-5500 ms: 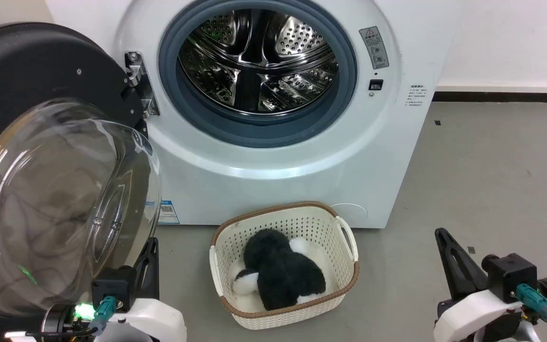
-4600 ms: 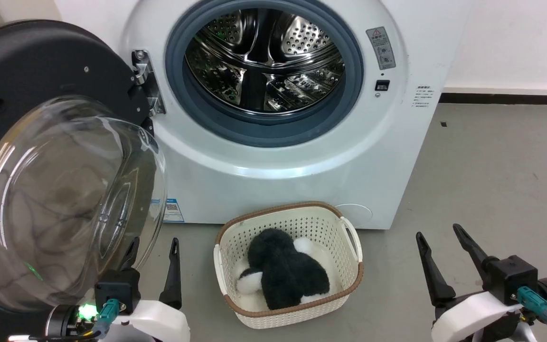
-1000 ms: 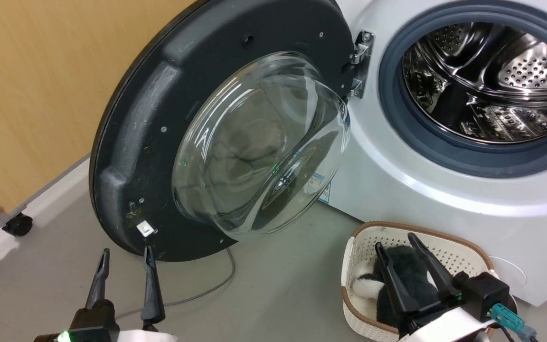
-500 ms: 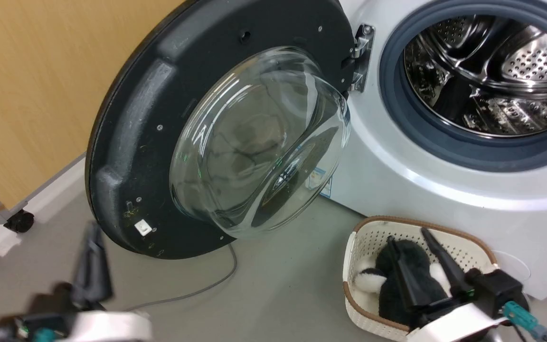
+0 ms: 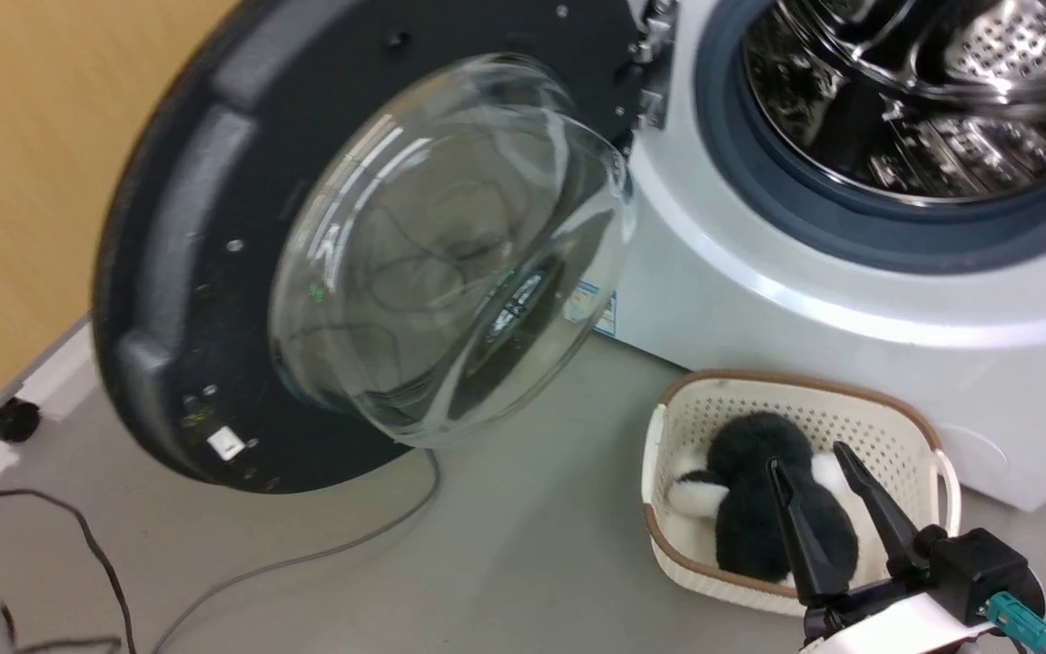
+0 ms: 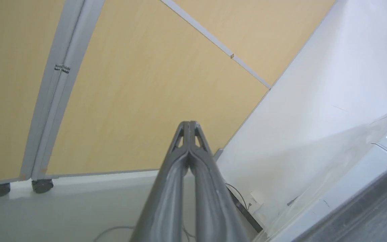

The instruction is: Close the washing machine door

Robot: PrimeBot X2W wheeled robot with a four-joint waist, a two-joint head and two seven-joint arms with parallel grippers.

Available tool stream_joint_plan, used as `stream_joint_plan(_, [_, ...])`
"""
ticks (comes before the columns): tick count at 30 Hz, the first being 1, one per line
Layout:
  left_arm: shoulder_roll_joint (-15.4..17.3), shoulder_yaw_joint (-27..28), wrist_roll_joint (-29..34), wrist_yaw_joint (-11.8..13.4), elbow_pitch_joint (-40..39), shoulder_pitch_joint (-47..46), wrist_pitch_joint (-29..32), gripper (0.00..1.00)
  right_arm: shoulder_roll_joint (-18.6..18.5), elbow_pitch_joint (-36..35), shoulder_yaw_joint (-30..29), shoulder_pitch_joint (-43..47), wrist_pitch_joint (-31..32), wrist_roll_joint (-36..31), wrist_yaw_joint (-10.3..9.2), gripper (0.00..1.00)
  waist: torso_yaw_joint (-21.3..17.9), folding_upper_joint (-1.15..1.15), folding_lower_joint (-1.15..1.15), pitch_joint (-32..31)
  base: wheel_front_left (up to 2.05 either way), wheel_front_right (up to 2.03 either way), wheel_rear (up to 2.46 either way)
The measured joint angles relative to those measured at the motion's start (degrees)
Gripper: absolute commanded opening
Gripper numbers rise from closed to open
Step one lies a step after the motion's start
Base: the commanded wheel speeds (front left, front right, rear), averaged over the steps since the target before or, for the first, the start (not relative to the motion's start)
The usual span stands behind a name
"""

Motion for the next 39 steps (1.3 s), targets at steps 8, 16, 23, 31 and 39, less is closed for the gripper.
stream_joint_plan(8, [-1.8,7.5,-28.1,0.0,12.8,-8.8,26.0,0.0,-0.6,0.0,-0.4,-0.9,0.0,0.1,0.0,1.0,-2.5,0.0,0.0,1.7,0.0,0.0,0.0])
stream_joint_plan(16, [-2.6,6.9,-32.1,0.8,11.9,-7.3,34.5,0.0,-0.6,0.0,-1.2,-1.3,0.0,0.2,0.0,1.0,-2.7,0.0,0.0,1.0,0.0,0.0,0.0])
stream_joint_plan(23, [-3.3,4.6,-32.9,0.3,8.9,-3.0,40.5,0.0,0.2,0.0,-1.6,-1.2,0.0,0.3,0.0,1.0,-3.1,0.0,0.0,-0.4,0.0,0.0,0.0])
stream_joint_plan(31, [-8.2,-0.8,-35.3,0.0,0.3,5.4,49.2,0.0,1.2,0.0,-2.9,-1.0,0.0,0.6,0.0,1.0,-4.6,0.0,0.0,-2.6,0.0,0.0,0.0])
stream_joint_plan(39, [-10.4,-7.1,-39.6,1.2,-10.6,14.6,53.1,0.0,1.9,-0.1,-3.5,0.0,0.0,0.5,0.0,1.0,-8.4,0.0,-0.01,-4.1,0.0,0.0,0.0])
